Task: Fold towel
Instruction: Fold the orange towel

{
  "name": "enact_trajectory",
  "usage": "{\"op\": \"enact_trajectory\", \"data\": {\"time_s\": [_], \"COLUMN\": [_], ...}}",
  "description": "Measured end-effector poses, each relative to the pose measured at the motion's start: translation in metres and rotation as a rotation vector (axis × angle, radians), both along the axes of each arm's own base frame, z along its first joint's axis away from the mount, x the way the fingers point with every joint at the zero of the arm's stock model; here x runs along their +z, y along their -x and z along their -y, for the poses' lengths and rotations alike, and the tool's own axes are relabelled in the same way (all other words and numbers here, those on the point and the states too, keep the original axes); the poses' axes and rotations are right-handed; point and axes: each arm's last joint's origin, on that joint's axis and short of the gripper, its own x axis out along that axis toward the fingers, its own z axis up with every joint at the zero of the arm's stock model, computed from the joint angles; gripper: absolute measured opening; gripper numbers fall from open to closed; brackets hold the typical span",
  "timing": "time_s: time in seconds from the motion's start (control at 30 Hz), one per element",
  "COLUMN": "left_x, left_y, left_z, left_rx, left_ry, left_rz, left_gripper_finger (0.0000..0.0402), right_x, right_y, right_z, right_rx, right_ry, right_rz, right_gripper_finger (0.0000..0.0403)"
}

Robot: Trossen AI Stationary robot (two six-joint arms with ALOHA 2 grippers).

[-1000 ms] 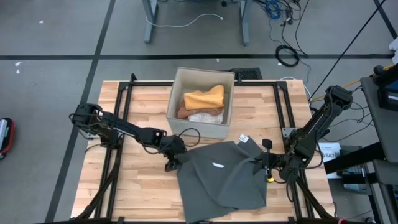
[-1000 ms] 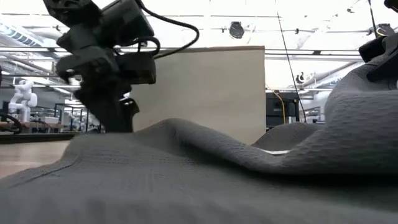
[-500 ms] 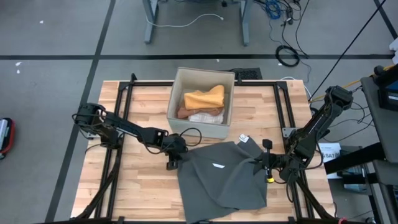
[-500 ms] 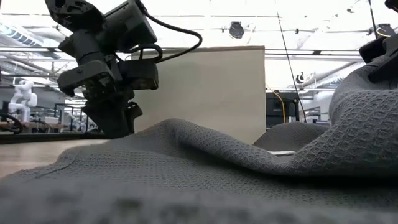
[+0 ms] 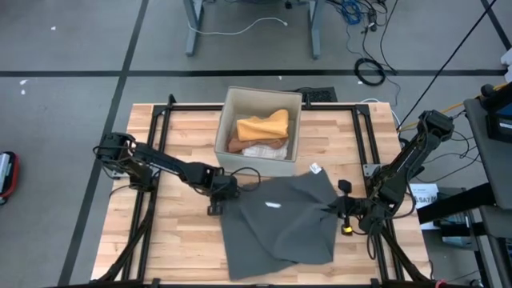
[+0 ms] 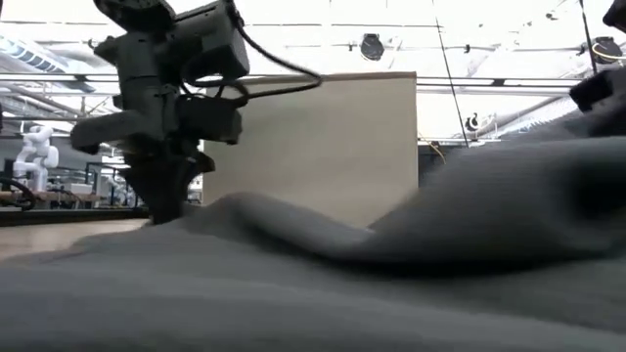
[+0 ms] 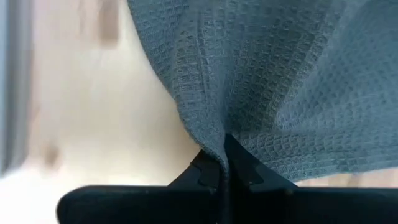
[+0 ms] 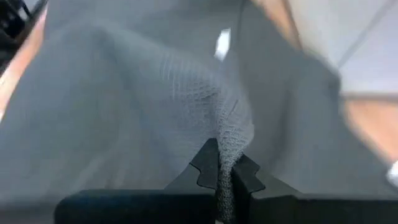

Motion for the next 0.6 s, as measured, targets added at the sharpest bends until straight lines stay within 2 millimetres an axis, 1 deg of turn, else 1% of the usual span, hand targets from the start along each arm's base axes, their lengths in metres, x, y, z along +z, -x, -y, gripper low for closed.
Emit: {"op": "enact_trajectory", "data": {"time_s": [0.13, 0.2, 0.33, 0.47, 0.6], "left_x": [0.007, 0.012, 0.023, 0.034, 0.043], "left_y": [0.009, 0.015, 0.018, 0.011, 0.004], "left_z": [-0.004, -0.007, -0.011, -0.017, -0.024], "left_rx": [-0.011, -0.015, -0.025, -0.017, -0.032], "left_ry": [-0.100, -0.182, -0.323, -0.382, -0.492], "left_rz": [-0.152, -0.247, -0.339, -0.324, -0.295], "left_gripper_finger": [0.0002, 0.0002, 0.0001, 0.0001, 0.0001], "right_x": [-0.005, -0.006, -0.004, 0.003, 0.009], "right_y": [0.004, 0.005, -0.001, -0.014, -0.027], "right_z": [0.005, 0.008, 0.011, 0.010, 0.015], "right_rx": [-0.047, -0.095, -0.173, -0.146, -0.142], "right_ry": [-0.019, -0.006, -0.046, -0.087, -0.061], "right_rz": [-0.061, -0.051, -0.002, 0.053, 0.099], "right_gripper_finger": [0.0000, 0.0000, 0.0000, 0.0000, 0.0000]}}
